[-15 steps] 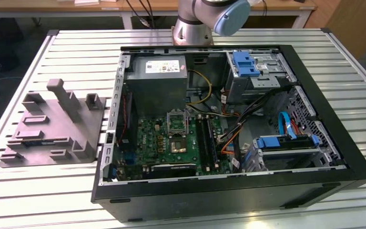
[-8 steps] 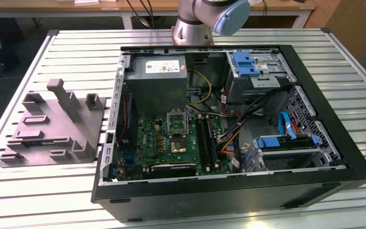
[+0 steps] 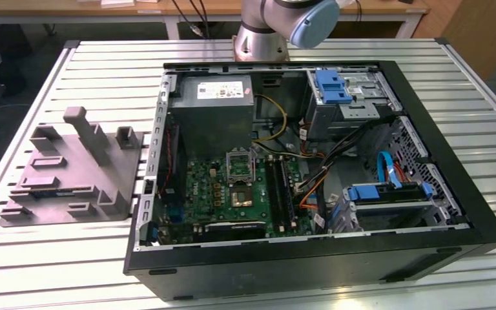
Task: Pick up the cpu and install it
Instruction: 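Pick up the cpu and move it towards the insertion slot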
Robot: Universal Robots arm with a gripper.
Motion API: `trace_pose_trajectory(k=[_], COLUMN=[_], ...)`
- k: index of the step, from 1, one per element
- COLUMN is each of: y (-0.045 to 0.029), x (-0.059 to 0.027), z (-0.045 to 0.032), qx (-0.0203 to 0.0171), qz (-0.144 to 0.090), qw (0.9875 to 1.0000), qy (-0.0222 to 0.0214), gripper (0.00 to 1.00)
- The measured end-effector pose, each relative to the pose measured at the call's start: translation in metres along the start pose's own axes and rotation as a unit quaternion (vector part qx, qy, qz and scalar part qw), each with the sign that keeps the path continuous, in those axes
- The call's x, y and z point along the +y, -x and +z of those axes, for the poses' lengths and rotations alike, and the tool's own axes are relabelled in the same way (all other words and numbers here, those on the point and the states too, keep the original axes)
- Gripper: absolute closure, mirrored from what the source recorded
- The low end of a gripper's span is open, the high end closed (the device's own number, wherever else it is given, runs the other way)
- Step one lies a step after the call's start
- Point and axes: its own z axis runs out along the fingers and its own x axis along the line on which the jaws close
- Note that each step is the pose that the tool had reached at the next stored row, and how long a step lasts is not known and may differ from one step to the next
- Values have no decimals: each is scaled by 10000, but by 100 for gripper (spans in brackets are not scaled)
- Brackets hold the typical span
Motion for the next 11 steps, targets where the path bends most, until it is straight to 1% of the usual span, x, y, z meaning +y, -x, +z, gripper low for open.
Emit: trace_pose_trajectory(k=[2,11], y=[0,7], x=[0,1], z=[-16,-21], qx=[-1,0], qz=[0,0], qw=[10000,10000], qy=[1,0], gripper=[53,53])
